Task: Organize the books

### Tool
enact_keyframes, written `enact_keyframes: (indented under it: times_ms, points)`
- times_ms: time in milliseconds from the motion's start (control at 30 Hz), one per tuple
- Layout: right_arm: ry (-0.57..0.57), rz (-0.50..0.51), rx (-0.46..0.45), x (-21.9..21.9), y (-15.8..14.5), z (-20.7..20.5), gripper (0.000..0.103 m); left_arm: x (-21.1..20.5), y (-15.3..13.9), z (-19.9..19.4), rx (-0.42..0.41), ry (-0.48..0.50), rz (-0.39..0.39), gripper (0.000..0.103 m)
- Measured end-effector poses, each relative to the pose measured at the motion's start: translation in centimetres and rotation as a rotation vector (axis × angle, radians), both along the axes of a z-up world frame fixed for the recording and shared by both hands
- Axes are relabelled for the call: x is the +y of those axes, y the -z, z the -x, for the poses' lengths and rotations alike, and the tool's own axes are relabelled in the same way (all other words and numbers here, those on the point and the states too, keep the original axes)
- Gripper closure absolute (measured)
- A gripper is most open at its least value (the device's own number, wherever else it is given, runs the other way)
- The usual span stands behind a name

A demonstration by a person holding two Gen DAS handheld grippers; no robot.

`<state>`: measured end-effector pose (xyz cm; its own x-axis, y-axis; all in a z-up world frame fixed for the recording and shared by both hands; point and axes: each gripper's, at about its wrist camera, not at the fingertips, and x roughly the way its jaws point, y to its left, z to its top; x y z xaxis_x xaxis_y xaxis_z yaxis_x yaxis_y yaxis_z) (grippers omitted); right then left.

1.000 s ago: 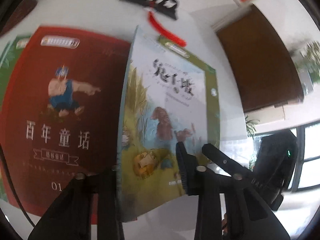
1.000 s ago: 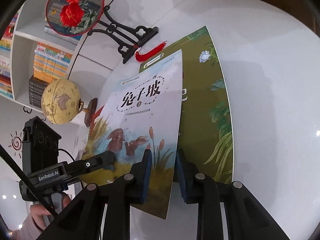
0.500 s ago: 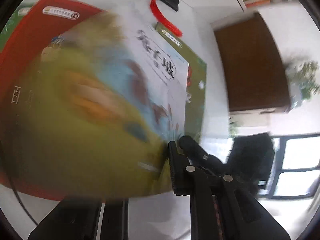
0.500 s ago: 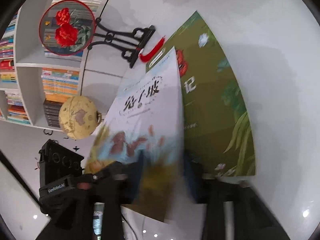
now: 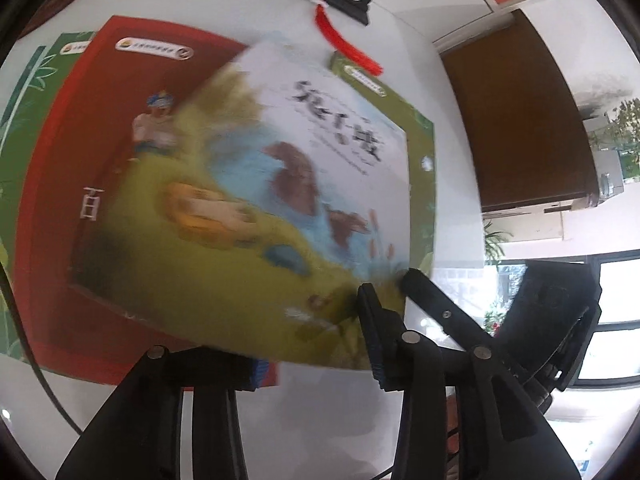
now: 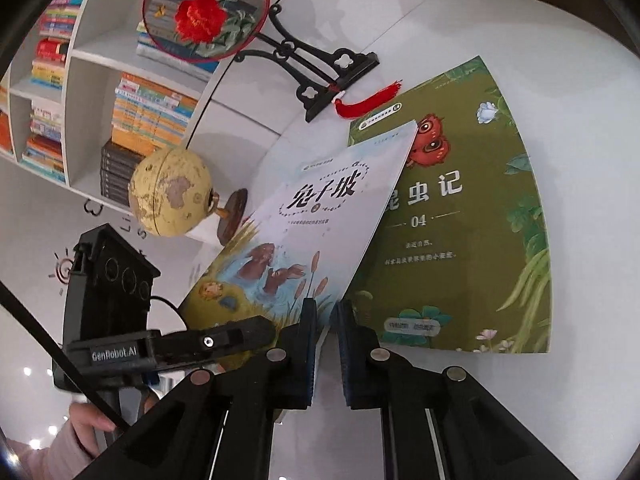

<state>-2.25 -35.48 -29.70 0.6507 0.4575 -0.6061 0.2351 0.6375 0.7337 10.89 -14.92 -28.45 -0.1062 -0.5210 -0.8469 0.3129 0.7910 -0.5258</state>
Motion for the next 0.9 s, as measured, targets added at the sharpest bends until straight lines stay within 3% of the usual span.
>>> enact_keyframes:
  times_ms: [67, 233, 367, 433, 567, 667, 733, 800, 833, 900]
  points:
    - [-0.021, 0.077, 0.038, -0.2, 0.0, 0.2, 0.103, 0.8, 0.2, -0.4, -0.012, 0.009, -0.034, 0.065]
    - [-0.036, 0.104, 0.097, -2.0, 0.7, 1.3, 0.103, 1.7, 0.1, -0.6, -0.011, 0.020, -0.031, 0.065]
    - [-0.062, 0.036, 0.092, -2.1, 0.6, 1.7, 0.102, 2.3, -1.4, 0.6, -0.044, 0.106, -0.159, 0.065]
    - [-0.067, 0.014, 0.093, -1.7, 0.6, 1.7, 0.101, 3.3, -2.6, 0.9, -0.075, 0.133, -0.154, 0.065]
    - [-0.039, -0.072, 0.148, -1.0, 1.7, 1.4, 0.100, 5.2, -4.2, -1.4, -0.123, 0.081, -0.141, 0.063]
    - [-0.023, -0.142, 0.180, -0.3, 2.6, 1.3, 0.099, 5.0, -3.2, -4.6, -0.126, 0.048, -0.153, 0.061]
    - [0.001, -0.157, 0.198, 0.0, 3.0, 1.5, 0.092, 4.2, -2.0, -6.1, -0.097, 0.043, -0.132, 0.061]
    - [0.027, -0.198, 0.201, 0.0, 3.4, 1.9, 0.065, 3.4, -1.0, -7.1, -0.082, 0.047, -0.132, 0.061]
    - [0.036, -0.210, 0.199, 0.0, 3.5, 2.0, 0.059, 2.9, -0.6, -7.4, -0.080, 0.057, -0.143, 0.061]
    - [0.060, -0.225, 0.188, 0.1, 3.6, 2.2, 0.055, 2.1, -0.2, -7.7, -0.098, 0.066, -0.138, 0.060]
